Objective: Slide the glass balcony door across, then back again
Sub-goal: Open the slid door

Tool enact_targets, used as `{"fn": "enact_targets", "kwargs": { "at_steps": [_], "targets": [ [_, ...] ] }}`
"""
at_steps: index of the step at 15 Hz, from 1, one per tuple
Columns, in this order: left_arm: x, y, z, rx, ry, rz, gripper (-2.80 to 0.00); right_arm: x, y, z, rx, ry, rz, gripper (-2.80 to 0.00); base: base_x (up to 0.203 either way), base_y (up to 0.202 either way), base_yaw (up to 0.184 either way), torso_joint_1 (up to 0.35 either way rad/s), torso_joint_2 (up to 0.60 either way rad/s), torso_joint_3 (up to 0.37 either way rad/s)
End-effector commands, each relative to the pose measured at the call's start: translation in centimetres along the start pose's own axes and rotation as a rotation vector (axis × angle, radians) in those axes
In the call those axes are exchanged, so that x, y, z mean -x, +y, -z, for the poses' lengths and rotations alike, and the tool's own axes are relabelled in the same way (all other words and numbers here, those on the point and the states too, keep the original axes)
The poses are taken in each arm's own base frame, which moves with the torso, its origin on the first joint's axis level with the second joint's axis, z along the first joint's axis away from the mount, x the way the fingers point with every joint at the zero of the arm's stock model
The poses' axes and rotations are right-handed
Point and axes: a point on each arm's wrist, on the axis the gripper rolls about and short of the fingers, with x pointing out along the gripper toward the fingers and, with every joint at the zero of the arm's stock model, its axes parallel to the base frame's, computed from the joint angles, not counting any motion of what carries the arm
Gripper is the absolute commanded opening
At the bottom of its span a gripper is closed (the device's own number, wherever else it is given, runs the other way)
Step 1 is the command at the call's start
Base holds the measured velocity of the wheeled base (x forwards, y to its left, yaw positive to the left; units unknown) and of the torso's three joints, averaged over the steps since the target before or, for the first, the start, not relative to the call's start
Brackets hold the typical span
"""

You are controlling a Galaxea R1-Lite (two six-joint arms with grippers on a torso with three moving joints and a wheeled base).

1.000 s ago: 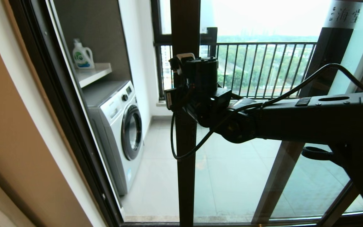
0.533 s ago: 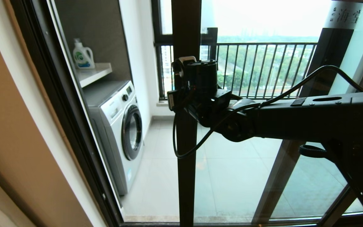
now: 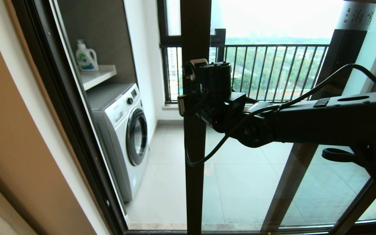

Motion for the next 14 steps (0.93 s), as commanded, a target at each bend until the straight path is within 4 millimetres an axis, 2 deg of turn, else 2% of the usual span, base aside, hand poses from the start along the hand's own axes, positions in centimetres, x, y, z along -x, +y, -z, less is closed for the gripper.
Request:
{"fn": "enact_targets", "kwargs": {
  "at_steps": [1,9,14],
  "targets": [
    [0.0,0.0,0.0,0.000,0.001,0.000,-2.80,0.1,-0.9,-0.6,-0.008,-0.013,0.032,-2.80,0.000,0.000,0.000,0.000,0.00,0.000],
    [0.0,0.0,0.0,0.000,0.001,-0.001,-2.80,0.5,-3.2,0.3,-0.009,-0.002,0.075,-2.80,0.000,0.000,0.000,0.000,0.00,0.000],
    [0.0,0.0,0.0,0.000,0.001,0.001,-2.80,1.8,-5.9,0.1,-0.012,0.004,0.123,-2.80,0.000,0.000,0.000,0.000,0.00,0.000]
  ]
}}
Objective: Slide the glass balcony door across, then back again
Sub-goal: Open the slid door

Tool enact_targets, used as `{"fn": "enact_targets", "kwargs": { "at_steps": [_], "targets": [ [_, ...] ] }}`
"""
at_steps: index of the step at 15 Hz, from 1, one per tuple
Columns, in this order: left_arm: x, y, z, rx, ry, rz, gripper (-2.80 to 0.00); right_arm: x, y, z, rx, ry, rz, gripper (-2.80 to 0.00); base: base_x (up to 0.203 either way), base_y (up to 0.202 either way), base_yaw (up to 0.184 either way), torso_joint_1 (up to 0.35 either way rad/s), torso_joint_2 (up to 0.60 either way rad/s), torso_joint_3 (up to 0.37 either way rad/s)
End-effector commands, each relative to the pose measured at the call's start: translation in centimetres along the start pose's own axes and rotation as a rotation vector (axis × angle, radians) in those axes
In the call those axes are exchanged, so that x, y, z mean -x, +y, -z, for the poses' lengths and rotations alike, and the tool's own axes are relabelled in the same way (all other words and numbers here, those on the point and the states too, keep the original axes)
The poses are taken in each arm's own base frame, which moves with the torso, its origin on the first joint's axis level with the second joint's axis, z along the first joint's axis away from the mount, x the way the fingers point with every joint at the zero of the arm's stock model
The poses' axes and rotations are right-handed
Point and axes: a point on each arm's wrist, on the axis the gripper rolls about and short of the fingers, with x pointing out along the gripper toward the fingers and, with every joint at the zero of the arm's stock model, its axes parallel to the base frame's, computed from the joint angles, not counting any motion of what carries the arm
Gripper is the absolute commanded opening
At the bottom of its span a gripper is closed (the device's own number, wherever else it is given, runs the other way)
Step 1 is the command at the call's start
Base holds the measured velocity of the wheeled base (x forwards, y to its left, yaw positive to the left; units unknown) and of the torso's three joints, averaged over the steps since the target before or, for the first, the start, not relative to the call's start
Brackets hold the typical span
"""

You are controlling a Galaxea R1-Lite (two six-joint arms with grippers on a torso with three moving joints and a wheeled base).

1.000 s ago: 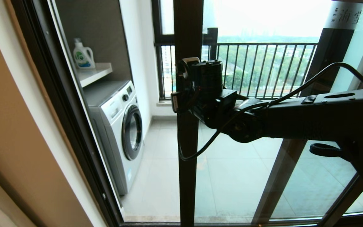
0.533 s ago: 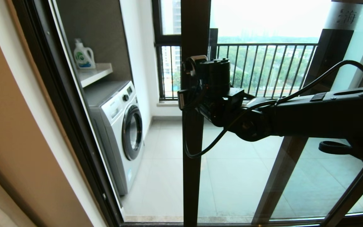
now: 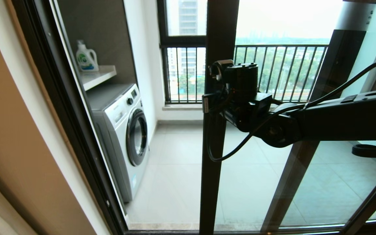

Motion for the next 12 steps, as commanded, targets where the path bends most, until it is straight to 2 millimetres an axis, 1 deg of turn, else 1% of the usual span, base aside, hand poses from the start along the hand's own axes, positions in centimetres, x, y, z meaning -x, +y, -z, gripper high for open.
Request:
{"fn": "enact_targets", "kwargs": {
  "at_steps": [1,3,5,8,11,12],
  "targets": [
    [0.0,0.0,0.0,-0.001,0.001,-0.001,-2.80,1.1,-1.6,-1.1,-0.012,-0.016,0.019,-2.80,0.000,0.000,0.000,0.000,0.00,0.000],
    [0.0,0.0,0.0,0.000,0.001,-0.001,-2.80,1.9,-2.5,-1.6,-0.026,-0.021,0.029,-2.80,0.000,0.000,0.000,0.000,0.00,0.000],
    [0.0,0.0,0.0,0.000,0.001,-0.001,-2.80,2.3,-2.6,-2.1,-0.028,-0.032,0.027,-2.80,0.000,0.000,0.000,0.000,0.00,0.000],
    [0.0,0.0,0.0,0.000,0.001,-0.001,-2.80,1.8,-1.4,-2.1,-0.023,-0.039,0.002,-2.80,0.000,0.000,0.000,0.000,0.00,0.000],
    [0.0,0.0,0.0,0.000,0.001,0.000,-2.80,1.5,-1.2,-1.6,-0.021,-0.031,0.000,-2.80,0.000,0.000,0.000,0.000,0.00,0.000],
    [0.0,0.0,0.0,0.000,0.001,-0.001,-2.80,1.4,-1.5,-1.6,-0.024,-0.029,0.005,-2.80,0.000,0.000,0.000,0.000,0.00,0.000]
  ]
}}
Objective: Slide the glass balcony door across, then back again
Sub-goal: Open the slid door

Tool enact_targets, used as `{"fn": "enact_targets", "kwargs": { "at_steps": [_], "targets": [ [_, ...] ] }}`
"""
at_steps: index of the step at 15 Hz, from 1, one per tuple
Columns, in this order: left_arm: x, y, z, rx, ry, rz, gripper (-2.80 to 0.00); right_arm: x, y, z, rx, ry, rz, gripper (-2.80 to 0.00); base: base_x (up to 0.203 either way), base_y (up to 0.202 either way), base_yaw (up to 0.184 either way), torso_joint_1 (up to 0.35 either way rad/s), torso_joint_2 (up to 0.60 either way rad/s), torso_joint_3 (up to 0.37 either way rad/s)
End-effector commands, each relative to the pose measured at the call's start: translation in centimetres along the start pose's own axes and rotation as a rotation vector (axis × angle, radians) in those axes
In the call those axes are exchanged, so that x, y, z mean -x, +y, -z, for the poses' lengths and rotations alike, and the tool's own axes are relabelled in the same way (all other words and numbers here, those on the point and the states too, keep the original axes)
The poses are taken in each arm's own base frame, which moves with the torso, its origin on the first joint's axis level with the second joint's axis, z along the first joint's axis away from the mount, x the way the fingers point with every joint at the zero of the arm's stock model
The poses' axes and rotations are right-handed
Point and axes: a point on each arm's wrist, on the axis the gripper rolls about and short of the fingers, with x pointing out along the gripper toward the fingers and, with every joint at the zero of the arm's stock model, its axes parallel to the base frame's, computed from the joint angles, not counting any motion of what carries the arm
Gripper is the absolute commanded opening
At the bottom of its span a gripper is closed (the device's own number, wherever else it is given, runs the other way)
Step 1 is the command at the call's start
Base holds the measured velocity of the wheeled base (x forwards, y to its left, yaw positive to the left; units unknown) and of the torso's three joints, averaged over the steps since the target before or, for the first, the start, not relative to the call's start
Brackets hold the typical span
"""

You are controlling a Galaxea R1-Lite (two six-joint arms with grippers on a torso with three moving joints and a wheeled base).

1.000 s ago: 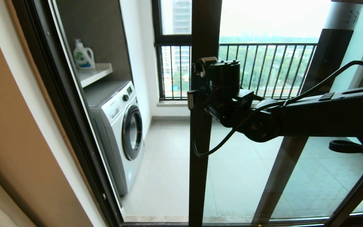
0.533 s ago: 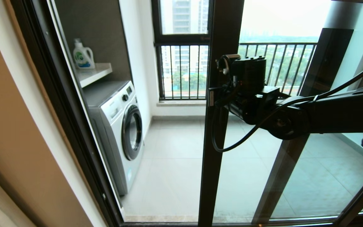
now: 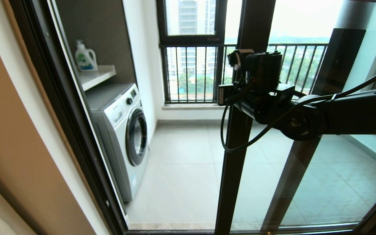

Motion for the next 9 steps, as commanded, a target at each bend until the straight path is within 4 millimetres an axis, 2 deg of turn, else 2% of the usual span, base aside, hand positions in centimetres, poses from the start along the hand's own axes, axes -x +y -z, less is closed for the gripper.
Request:
{"fn": "enact_targets", "kwargs": {
  "at_steps": [1,6,9],
  "targets": [
    [0.0,0.0,0.0,0.000,0.002,0.000,-2.80,-0.3,-0.3,0.3,-0.001,0.004,0.010,-2.80,0.000,0.000,0.000,0.000,0.00,0.000],
    [0.0,0.0,0.0,0.000,0.002,0.000,-2.80,-1.1,-4.0,0.3,-0.006,0.012,0.100,-2.80,0.000,0.000,0.000,0.000,0.00,0.000],
    [0.0,0.0,0.0,0.001,0.002,0.001,-2.80,0.4,-6.3,0.2,-0.007,0.030,0.141,-2.80,0.000,0.000,0.000,0.000,0.00,0.000]
  ]
}}
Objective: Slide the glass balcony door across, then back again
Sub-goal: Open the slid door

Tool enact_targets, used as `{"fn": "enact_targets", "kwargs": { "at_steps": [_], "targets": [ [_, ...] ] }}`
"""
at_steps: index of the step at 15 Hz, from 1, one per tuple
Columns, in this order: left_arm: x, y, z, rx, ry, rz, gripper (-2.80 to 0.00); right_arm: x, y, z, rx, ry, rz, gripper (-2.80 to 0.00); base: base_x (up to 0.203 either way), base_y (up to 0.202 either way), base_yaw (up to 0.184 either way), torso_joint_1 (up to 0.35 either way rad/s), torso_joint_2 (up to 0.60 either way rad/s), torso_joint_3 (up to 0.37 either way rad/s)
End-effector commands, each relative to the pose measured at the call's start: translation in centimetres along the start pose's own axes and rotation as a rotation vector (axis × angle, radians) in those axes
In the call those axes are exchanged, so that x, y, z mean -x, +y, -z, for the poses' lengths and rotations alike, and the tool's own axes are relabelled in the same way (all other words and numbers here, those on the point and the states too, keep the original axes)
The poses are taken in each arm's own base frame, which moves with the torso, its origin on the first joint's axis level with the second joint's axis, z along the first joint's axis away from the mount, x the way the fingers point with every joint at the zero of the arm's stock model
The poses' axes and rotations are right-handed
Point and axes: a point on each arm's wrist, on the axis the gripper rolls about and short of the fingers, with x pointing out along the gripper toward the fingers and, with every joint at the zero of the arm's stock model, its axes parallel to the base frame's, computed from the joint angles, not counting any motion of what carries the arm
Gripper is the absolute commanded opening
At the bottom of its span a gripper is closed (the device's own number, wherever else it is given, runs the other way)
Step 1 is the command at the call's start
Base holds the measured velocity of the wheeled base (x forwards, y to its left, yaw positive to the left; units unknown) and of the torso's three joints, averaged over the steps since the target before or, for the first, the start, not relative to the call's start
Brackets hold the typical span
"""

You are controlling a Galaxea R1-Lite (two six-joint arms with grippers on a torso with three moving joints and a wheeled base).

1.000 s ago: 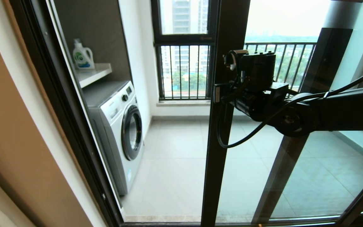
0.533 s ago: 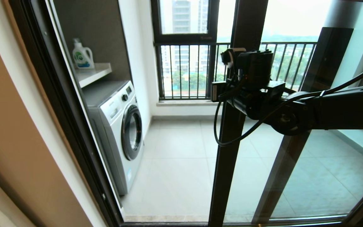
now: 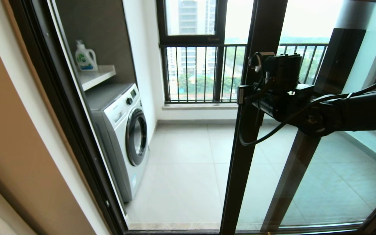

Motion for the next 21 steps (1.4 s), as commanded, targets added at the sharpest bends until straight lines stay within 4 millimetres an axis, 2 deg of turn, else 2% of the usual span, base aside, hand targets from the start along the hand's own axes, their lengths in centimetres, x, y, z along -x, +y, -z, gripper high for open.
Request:
{"fn": "enact_targets", "kwargs": {
  "at_steps": [1,6,11,14,16,18,20,21],
  "targets": [
    [0.0,0.0,0.0,0.001,0.001,-0.001,-2.80,1.2,-1.7,-0.3,-0.006,-0.004,0.029,-2.80,0.000,0.000,0.000,0.000,0.00,0.000],
    [0.0,0.0,0.0,0.001,0.001,-0.001,-2.80,1.6,-4.9,-0.4,-0.020,-0.027,0.093,-2.80,0.000,0.000,0.000,0.000,0.00,0.000],
    [0.0,0.0,0.0,0.001,0.001,-0.001,-2.80,1.6,-5.7,0.1,-0.018,-0.011,0.107,-2.80,0.000,0.000,0.000,0.000,0.00,0.000],
    [0.0,0.0,0.0,0.001,0.001,-0.001,-2.80,2.7,-5.7,-0.9,-0.029,-0.042,0.074,-2.80,0.000,0.000,0.000,0.000,0.00,0.000],
    [0.0,0.0,0.0,-0.001,0.001,-0.001,-2.80,4.8,-4.9,-1.7,-0.032,-0.063,-0.028,-2.80,0.000,0.000,0.000,0.000,0.00,0.000],
    [0.0,0.0,0.0,0.001,0.001,-0.001,-2.80,6.3,-3.0,-2.0,-0.036,-0.071,-0.130,-2.80,0.000,0.000,0.000,0.000,0.00,0.000],
    [0.0,0.0,0.0,0.000,0.001,-0.001,-2.80,6.3,-1.4,-1.3,-0.026,-0.055,-0.177,-2.80,0.000,0.000,0.000,0.000,0.00,0.000],
    [0.0,0.0,0.0,0.001,0.001,-0.001,-2.80,5.4,-0.8,-0.3,-0.016,-0.026,-0.181,-2.80,0.000,0.000,0.000,0.000,0.00,0.000]
  ]
}}
